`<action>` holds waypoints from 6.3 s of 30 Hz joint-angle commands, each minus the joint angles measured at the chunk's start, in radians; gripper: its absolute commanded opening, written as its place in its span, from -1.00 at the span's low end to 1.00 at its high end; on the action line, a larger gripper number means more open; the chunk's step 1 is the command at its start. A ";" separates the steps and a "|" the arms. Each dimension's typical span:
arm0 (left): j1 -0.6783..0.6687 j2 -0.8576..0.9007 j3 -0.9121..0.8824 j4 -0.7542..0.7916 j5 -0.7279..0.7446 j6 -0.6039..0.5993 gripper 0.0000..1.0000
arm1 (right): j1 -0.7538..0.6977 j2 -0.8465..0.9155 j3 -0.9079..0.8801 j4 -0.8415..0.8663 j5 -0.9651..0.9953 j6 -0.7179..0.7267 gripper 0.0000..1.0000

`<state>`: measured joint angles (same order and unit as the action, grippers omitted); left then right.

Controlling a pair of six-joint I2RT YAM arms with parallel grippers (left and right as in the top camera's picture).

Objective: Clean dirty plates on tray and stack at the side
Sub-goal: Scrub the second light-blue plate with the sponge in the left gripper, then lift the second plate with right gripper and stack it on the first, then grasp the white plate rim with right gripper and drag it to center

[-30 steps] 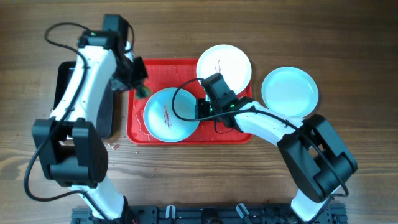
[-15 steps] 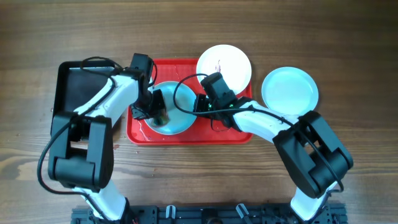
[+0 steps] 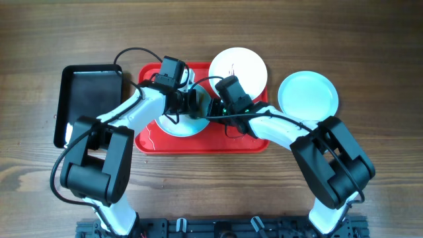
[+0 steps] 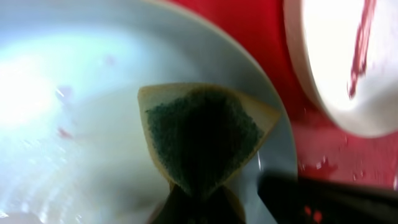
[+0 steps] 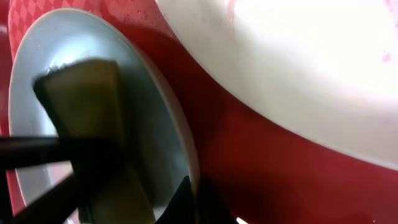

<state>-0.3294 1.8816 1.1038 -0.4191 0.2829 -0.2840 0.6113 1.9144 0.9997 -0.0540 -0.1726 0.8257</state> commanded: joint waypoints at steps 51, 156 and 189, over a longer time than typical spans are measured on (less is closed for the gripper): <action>0.270 0.080 0.101 -0.463 -0.396 -0.292 -0.92 | -0.011 0.037 0.011 -0.028 -0.169 -0.093 -0.91; 0.223 0.095 0.628 -0.723 -0.195 -0.164 -0.92 | 0.123 -0.546 0.145 -0.585 0.512 -0.299 -0.91; 0.222 0.095 0.628 -0.726 -0.195 -0.164 -0.92 | -0.756 -0.348 0.130 -0.599 -0.069 -0.555 0.15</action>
<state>-0.1055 1.9789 1.7260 -1.1450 0.0765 -0.4572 -0.1867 1.6024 1.0260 -0.6647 -0.0429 0.3676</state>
